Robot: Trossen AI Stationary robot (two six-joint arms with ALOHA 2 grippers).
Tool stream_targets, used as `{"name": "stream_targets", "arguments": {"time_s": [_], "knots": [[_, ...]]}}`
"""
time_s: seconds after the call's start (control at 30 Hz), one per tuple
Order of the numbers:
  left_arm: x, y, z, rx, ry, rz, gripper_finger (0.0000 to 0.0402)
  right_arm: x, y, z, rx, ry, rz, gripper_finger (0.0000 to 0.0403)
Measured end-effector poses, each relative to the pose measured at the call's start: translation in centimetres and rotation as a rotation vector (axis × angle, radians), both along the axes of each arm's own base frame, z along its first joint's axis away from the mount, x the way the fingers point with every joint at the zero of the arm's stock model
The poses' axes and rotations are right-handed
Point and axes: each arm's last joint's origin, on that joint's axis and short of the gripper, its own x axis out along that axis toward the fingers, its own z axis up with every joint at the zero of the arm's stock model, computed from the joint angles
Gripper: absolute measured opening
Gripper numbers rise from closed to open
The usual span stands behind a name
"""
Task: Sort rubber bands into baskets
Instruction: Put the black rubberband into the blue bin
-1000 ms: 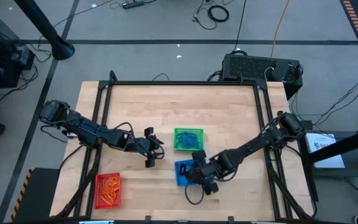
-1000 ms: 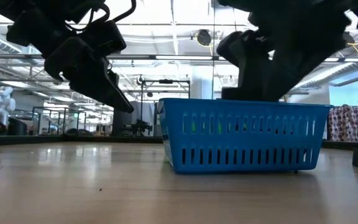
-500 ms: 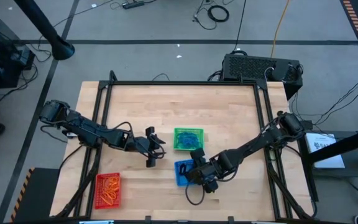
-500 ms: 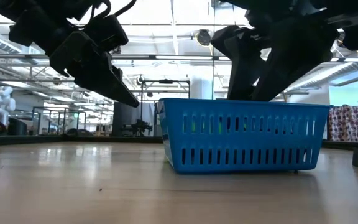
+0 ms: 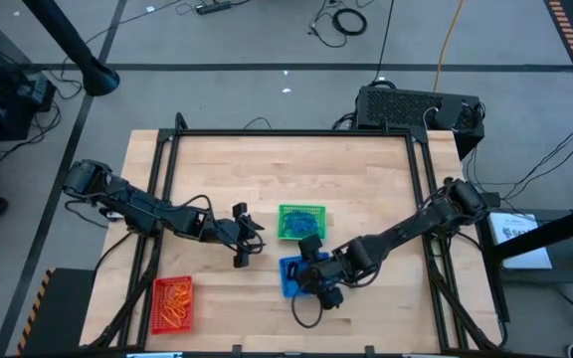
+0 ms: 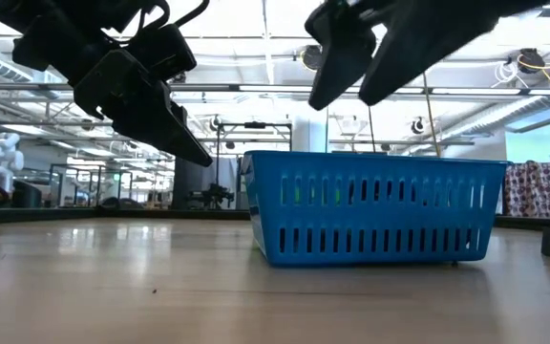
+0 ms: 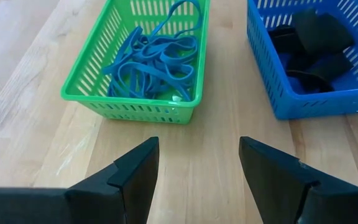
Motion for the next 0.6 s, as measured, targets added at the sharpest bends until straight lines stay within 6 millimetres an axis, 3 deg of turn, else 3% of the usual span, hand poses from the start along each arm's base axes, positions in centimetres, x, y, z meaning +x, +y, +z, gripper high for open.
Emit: {"name": "stream_targets", "arguments": {"time_s": [0.2, 0.3, 0.43, 0.6], "knots": [[0.0, 0.0, 0.0, 0.000, 0.001, 0.000, 0.0230, -0.2, -0.1, 1.5, 0.041, 0.068, -0.114, 0.0309], [0.0, 0.0, 0.0, 0.001, 0.001, -0.001, 0.0230, -1.0, -0.4, 1.5, 0.081, 0.156, -0.253, 0.0309], [0.0, 0.0, 0.0, 0.002, 0.004, -0.001, 0.0230, -3.1, -0.8, 0.4, 0.114, 0.373, -0.468, 0.0309], [0.0, 0.0, 0.0, 0.005, 0.005, -0.003, 0.0230, -6.2, -0.1, -2.4, 0.066, 0.526, -0.630, 0.0309]]}}
